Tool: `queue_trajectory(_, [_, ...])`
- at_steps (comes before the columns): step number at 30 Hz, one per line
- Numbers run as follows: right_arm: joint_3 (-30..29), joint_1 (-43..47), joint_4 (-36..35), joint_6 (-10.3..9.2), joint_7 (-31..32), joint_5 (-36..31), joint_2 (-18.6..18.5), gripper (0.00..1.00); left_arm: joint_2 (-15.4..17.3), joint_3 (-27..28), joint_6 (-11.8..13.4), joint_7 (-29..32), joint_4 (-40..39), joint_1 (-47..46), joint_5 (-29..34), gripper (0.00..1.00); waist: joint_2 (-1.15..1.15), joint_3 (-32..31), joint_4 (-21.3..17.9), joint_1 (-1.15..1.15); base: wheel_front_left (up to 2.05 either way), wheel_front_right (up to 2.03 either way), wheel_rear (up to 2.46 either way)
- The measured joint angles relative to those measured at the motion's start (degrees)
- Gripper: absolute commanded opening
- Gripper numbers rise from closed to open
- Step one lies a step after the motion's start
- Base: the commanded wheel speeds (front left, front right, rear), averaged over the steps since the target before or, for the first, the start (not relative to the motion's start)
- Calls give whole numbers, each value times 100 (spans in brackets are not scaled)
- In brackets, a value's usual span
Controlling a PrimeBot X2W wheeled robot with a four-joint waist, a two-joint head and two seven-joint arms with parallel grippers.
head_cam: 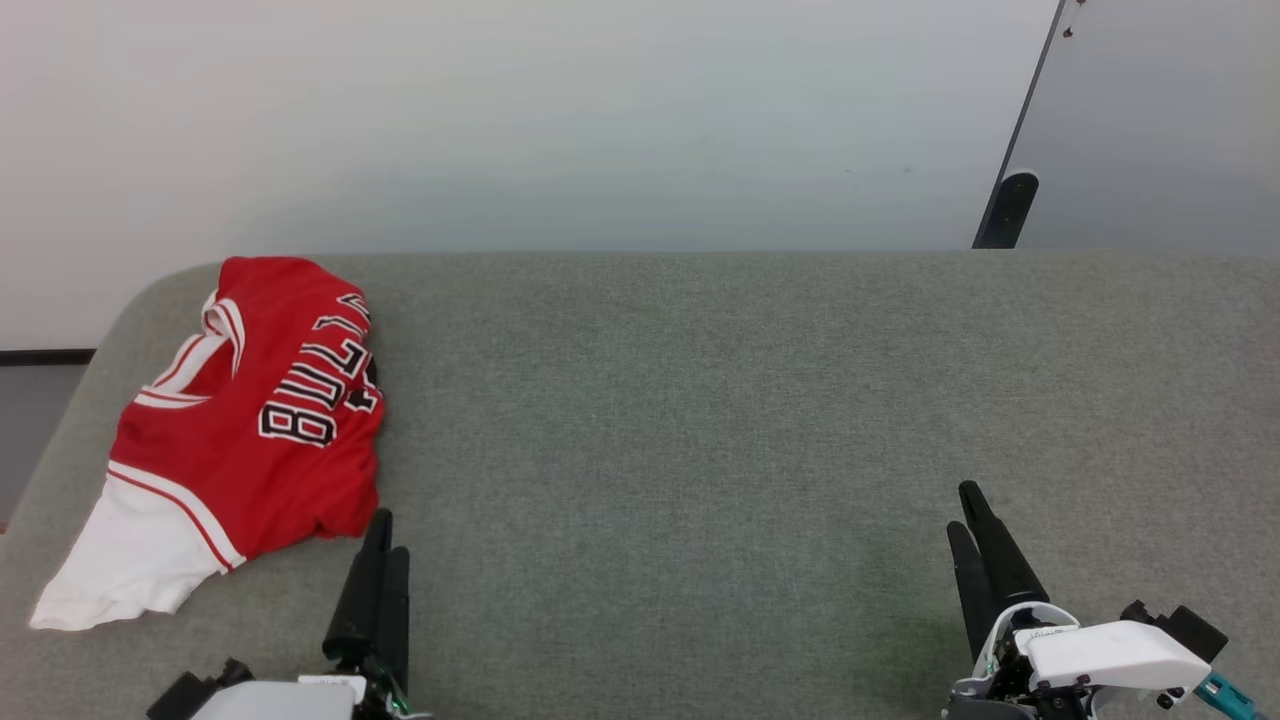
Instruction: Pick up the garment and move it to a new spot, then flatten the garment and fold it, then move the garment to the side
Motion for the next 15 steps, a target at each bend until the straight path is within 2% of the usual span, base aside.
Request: queue_trajectory(15, [331,-96,-11,0,-256,-248,-122,100,104,-93,0,-250,-221,115,190,100,0,-28,-15,0,0,0,0])
